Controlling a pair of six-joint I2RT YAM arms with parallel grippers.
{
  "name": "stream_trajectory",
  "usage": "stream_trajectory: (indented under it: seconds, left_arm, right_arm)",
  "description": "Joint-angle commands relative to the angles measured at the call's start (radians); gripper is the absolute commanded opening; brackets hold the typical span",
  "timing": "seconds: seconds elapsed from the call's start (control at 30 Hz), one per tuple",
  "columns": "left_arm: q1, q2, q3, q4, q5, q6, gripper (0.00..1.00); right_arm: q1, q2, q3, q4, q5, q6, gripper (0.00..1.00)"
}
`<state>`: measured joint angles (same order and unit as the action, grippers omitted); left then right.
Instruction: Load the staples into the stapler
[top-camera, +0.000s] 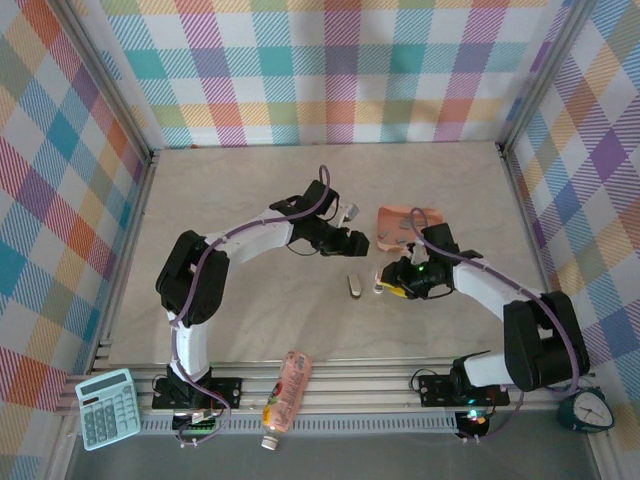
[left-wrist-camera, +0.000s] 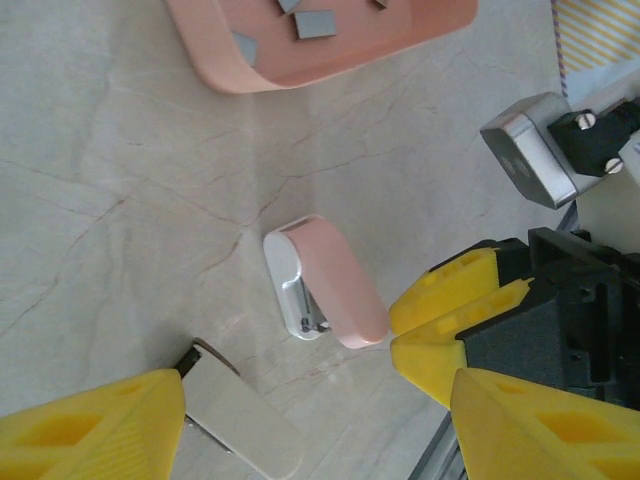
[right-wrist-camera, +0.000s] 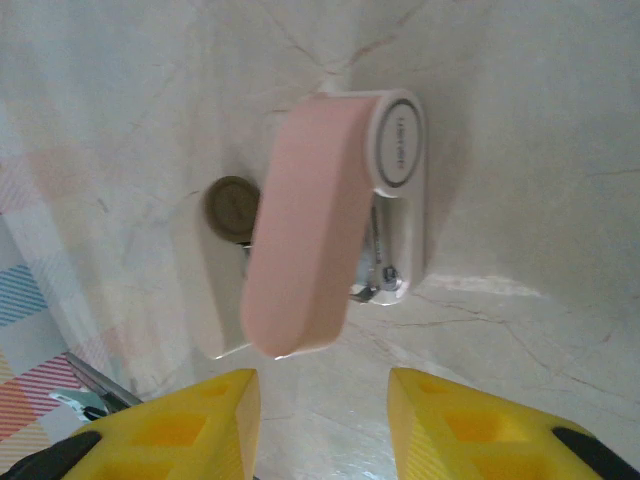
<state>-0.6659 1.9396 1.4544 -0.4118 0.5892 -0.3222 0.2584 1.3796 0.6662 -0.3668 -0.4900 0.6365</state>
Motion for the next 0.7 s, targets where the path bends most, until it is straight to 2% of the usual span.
stream_trajectory:
  seconds: [0.0, 0.5, 0.67]
  left_arm:
    - [0.007, -0.048, -0.023, 0.013, -0.008, -0.004, 0.71]
    - [0.02, -0.048, -0.037, 0.021, -0.01, -0.008, 0.71]
    - [0.022, -0.058, -0.051, 0.026, -0.014, -0.006, 0.71]
  right_arm:
    - [0.005, 0.028, 0.03, -0.002, 0.017, -0.024, 0.37]
    - [0.008, 0.148, 0.015, -0.084, 0.152, -0.058, 0.33]
    - [0.013, 0.146, 0.018, -0.072, 0.136, -0.067, 0.33]
